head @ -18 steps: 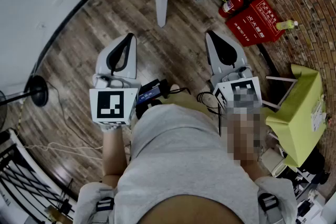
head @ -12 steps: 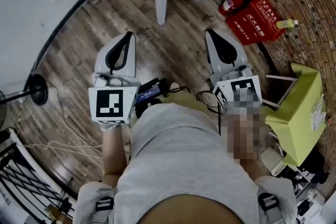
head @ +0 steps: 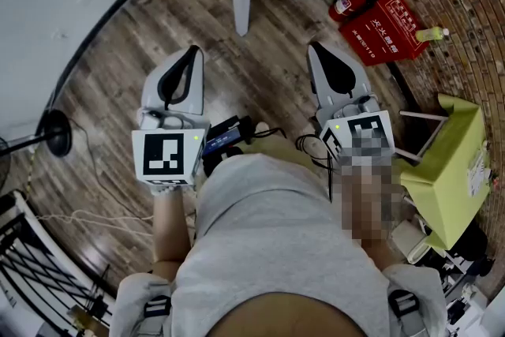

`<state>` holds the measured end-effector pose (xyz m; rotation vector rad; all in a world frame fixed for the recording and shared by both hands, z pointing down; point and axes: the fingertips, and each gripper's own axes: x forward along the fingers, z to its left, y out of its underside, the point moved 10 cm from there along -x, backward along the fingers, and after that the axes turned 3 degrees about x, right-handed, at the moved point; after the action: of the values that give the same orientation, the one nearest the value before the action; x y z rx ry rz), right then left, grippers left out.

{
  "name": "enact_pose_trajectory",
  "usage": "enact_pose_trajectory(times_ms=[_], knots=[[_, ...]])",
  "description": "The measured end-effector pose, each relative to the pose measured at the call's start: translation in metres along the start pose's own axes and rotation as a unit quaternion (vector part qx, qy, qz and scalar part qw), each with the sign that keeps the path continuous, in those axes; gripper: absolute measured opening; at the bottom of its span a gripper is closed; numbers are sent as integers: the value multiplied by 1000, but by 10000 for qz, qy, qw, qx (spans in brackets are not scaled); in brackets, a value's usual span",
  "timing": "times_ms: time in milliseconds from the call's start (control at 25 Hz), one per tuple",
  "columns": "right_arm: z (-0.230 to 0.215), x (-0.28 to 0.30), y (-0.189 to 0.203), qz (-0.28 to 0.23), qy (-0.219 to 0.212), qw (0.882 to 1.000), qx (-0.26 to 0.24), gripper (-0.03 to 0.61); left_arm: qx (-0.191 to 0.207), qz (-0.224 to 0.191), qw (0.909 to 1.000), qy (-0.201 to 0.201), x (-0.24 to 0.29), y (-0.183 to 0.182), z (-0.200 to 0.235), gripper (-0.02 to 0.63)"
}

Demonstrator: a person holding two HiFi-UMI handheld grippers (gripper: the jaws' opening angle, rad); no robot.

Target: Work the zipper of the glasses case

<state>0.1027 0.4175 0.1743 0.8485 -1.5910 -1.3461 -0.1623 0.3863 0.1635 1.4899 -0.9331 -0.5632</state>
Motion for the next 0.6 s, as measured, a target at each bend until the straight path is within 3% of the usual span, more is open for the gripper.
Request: enact_pose_trajectory(times_ms=[160,280,360,440,600], knots=[[-1,-2,1,-29,-56,10000,54,2,-62,-132,9999,-28,1,-1,-3,11],[-3,-6,2,-81,-81,9998,139,2,-122,19,9999,-94,-1,2,-7,4],[-6,-8,2,-99,-92,9998,171,3,-161,82,9998,-114,-1,3,-10,40],[-7,-10,2,-116,-133,9996,219,60,-190,64,9997,-115,0,2,-14,102],[-11,-13,4,-147,-205,9994,250,119,-136,79,9998,-143,0,0,-22,110]])
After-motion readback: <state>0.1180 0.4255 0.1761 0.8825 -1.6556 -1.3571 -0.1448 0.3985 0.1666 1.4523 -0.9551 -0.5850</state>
